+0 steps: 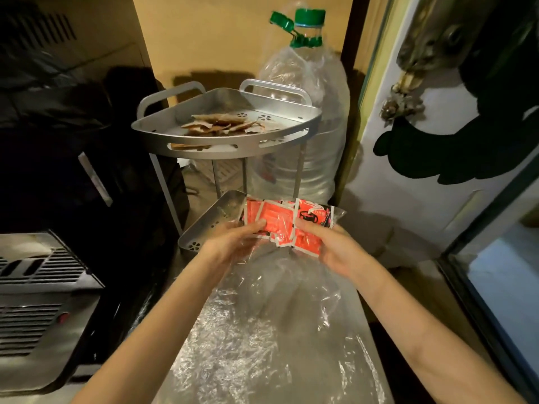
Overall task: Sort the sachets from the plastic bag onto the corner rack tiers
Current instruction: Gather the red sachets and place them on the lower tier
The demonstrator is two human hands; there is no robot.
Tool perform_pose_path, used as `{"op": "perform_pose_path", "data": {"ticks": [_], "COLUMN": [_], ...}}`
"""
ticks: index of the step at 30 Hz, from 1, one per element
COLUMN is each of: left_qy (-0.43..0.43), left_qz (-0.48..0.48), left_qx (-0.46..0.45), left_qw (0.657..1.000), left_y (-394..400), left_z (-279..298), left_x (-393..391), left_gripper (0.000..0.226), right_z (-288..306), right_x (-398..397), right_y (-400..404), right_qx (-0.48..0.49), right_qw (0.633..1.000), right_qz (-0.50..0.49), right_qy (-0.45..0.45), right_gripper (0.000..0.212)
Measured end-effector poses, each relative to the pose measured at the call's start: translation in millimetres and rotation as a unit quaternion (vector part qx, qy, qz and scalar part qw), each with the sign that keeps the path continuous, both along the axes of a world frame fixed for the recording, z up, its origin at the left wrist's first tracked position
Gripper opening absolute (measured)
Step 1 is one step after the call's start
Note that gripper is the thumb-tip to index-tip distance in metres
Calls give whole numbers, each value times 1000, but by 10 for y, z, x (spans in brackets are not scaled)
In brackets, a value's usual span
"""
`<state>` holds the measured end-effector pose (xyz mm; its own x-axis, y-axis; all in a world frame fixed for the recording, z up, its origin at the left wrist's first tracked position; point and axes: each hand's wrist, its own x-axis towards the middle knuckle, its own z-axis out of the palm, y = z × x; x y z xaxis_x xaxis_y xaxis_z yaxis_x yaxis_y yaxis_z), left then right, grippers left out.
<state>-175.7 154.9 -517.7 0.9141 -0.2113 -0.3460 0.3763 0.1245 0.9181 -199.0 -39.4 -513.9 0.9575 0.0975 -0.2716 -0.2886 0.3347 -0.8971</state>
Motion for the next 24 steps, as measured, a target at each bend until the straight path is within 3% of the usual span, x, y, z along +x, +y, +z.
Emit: {"op": "perform_pose_path", "data": {"ticks": [3, 10, 14, 19, 24], "left_qy": [-88, -265, -371, -478, -520], "left_qz": [23, 45, 31, -6, -33], "left_qx": [25, 46, 61, 66, 110], "left_qw": [996, 962, 926, 876, 846], "left_y": [-9, 72, 201, 316, 420], "left_z": [237, 748, 1064, 1413, 1457], "left_x": [-20, -128, -162, -205, -230], "left_gripper": [28, 16, 32, 17, 38], "right_z": [194, 648, 883, 1057, 982], "right_x": [17, -10, 25, 42, 95], "right_y": [-13, 14, 58, 133, 170], "right_qx": [-16, -34, -21, -21, -44], "right_qw": [999, 984, 955, 926, 915], "right_qz": [-12, 40, 35, 42, 49], "right_qy": [-47, -168, -294, -374, -398], "right_gripper": [29, 33, 51, 35, 40]}}
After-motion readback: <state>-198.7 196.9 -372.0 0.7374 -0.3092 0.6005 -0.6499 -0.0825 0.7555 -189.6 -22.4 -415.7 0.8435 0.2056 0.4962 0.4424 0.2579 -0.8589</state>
